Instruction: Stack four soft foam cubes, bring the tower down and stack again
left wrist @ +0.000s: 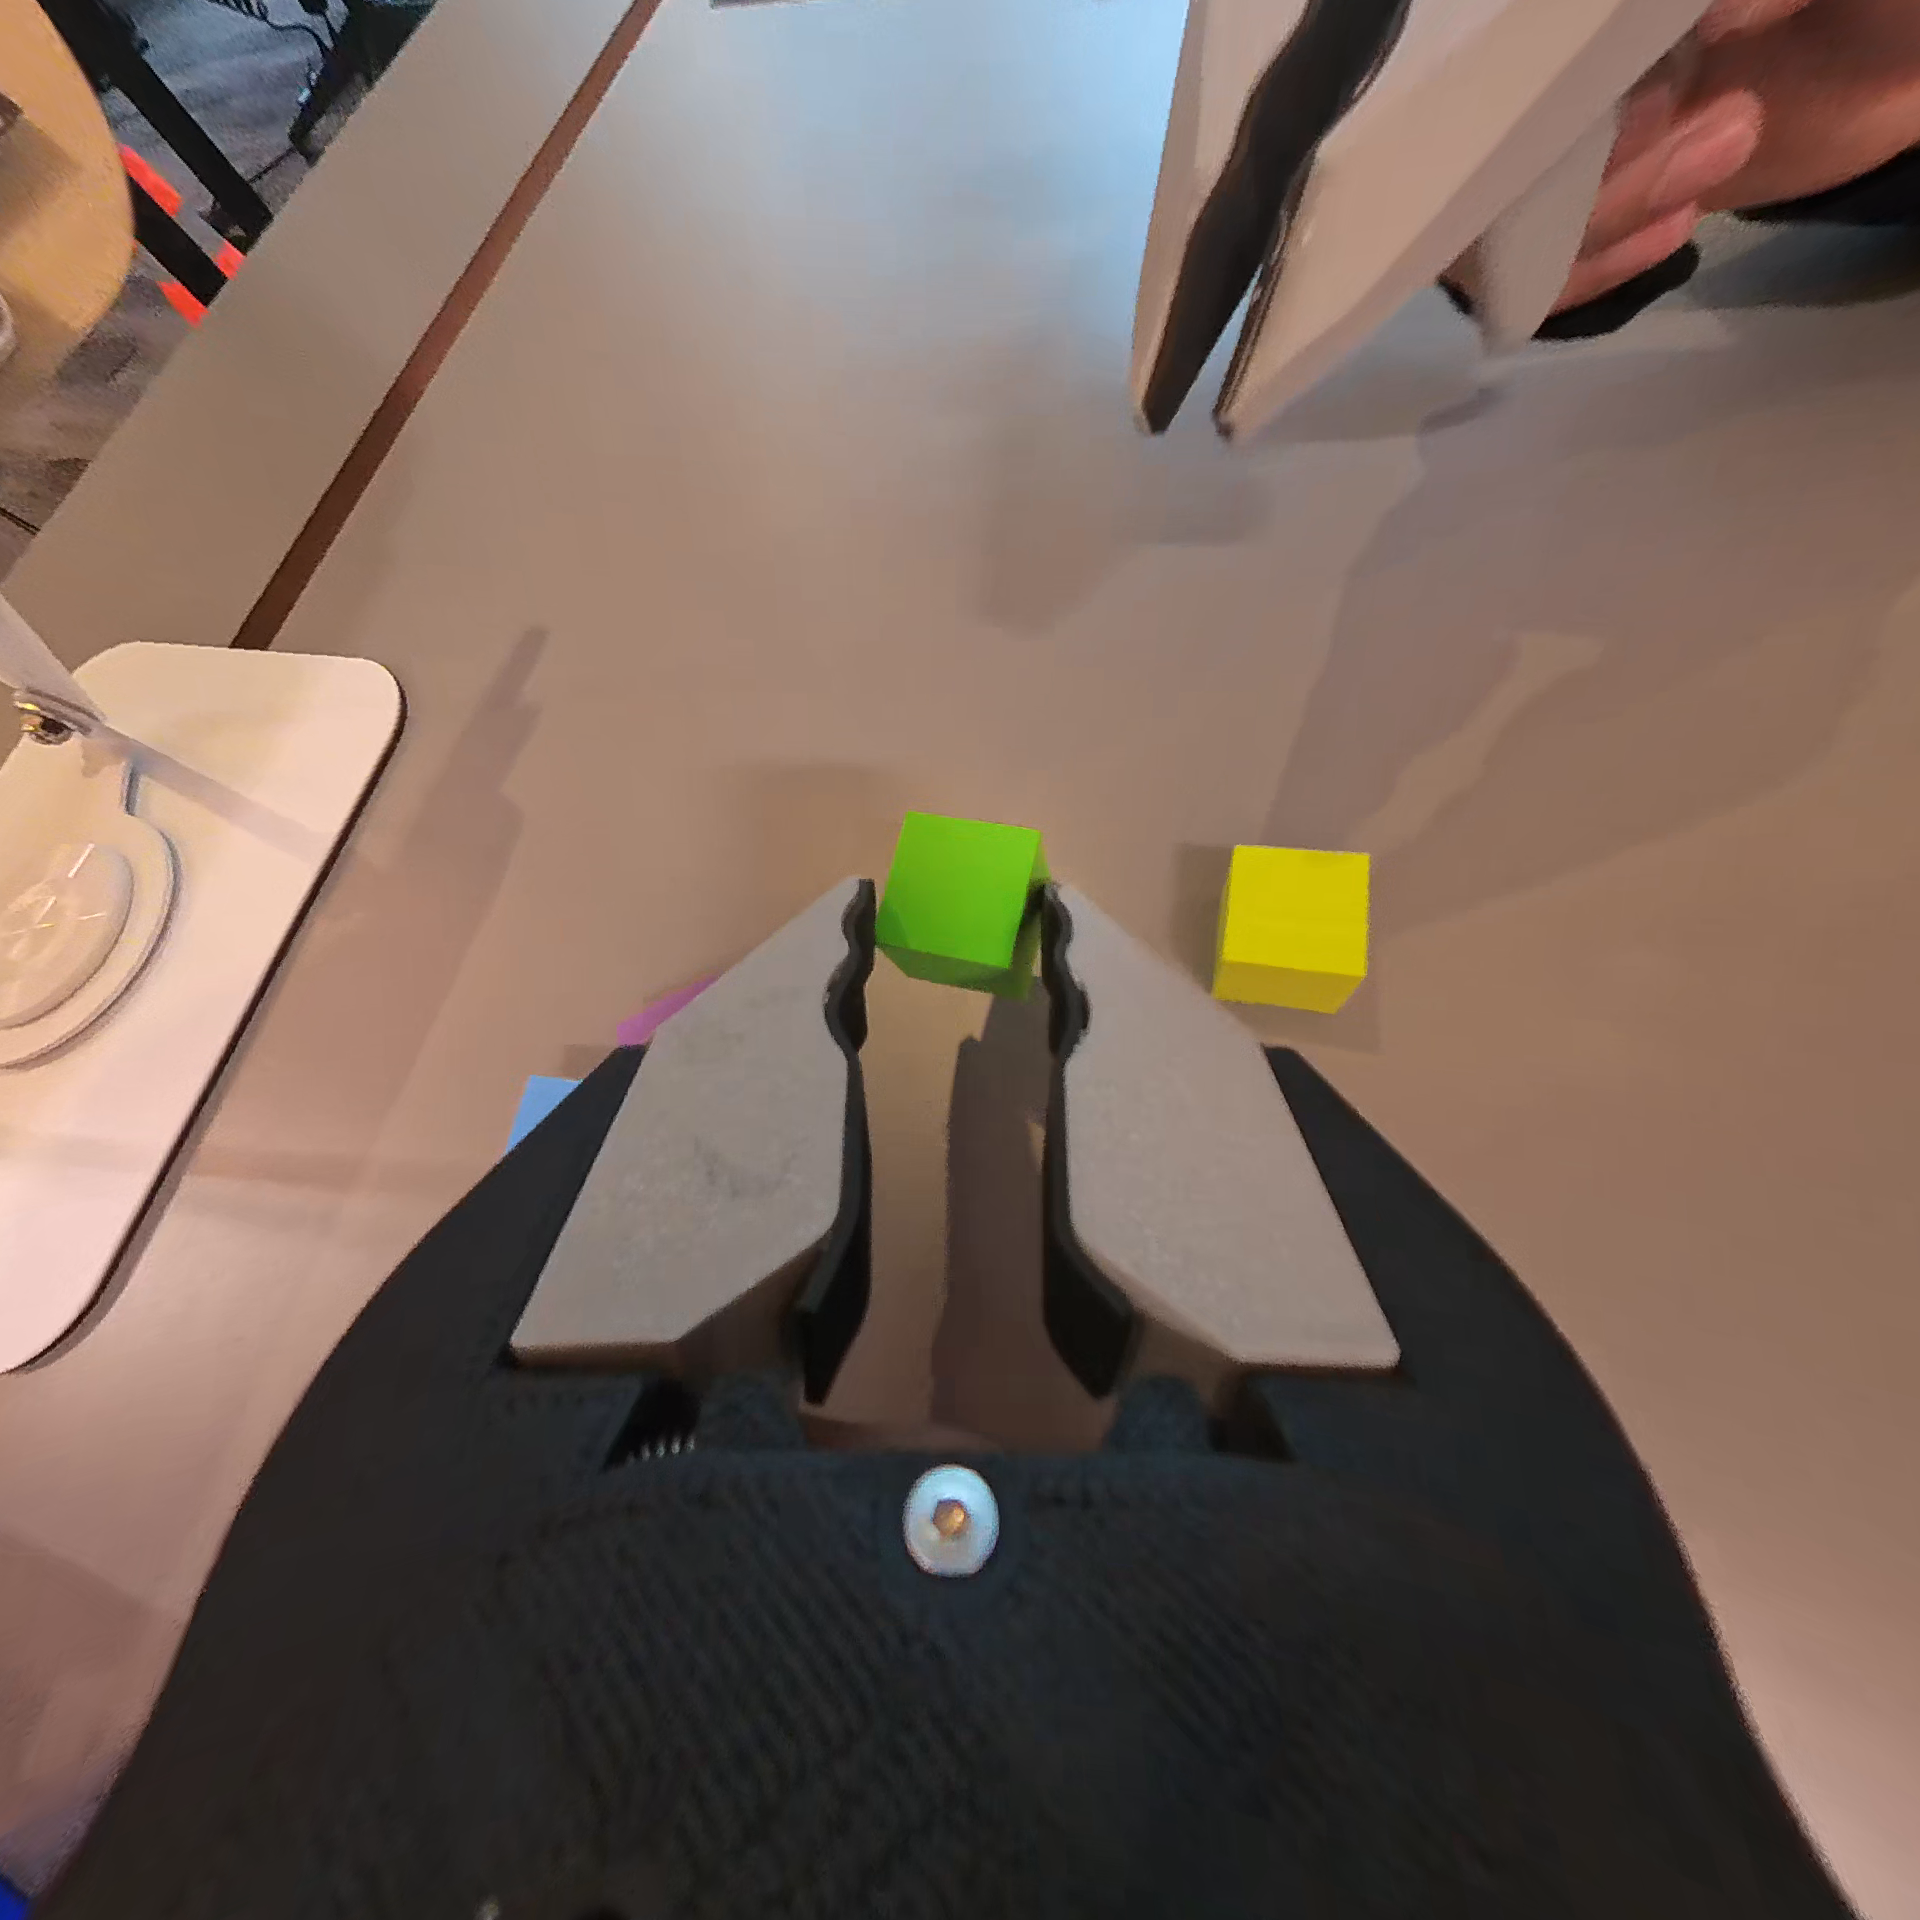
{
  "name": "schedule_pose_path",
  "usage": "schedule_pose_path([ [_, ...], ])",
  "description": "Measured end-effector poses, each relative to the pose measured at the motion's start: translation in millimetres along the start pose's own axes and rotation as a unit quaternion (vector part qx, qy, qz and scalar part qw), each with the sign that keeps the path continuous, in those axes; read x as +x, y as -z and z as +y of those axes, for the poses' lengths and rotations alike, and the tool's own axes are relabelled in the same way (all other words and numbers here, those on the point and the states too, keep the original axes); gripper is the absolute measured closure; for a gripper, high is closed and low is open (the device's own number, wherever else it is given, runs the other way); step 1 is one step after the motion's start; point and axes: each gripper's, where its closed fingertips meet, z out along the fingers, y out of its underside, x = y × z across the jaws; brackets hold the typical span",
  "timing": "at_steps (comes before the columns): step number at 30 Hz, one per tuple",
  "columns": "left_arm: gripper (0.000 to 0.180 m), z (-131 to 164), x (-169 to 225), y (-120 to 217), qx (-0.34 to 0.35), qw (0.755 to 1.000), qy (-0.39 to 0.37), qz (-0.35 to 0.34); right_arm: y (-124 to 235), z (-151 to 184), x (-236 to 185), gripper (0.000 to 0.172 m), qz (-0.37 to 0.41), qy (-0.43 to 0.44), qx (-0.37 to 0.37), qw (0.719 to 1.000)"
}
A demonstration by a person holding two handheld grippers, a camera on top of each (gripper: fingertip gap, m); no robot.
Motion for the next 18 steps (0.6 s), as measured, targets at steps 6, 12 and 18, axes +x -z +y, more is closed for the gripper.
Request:
schedule_pose_path([
  [6,0.151,-5.1,16.4,4.7,-0.034,0.999,0.039,-0.003,2.8,-2.5,1.5,0.165,0.005,0.003,0.004,1.000],
  [12,0.151,-13.5,39.3,6.4,-0.041,0.999,-0.006,-0.012,4.8,-4.2,3.1,0.165,0.007,0.000,0.009,1.000],
  [18,0.151,-11.7,45.6,2.2,-0.051,0.999,0.002,-0.010,5.3,-4.3,3.5,0.165,0.008,0.000,0.010,1.000],
])
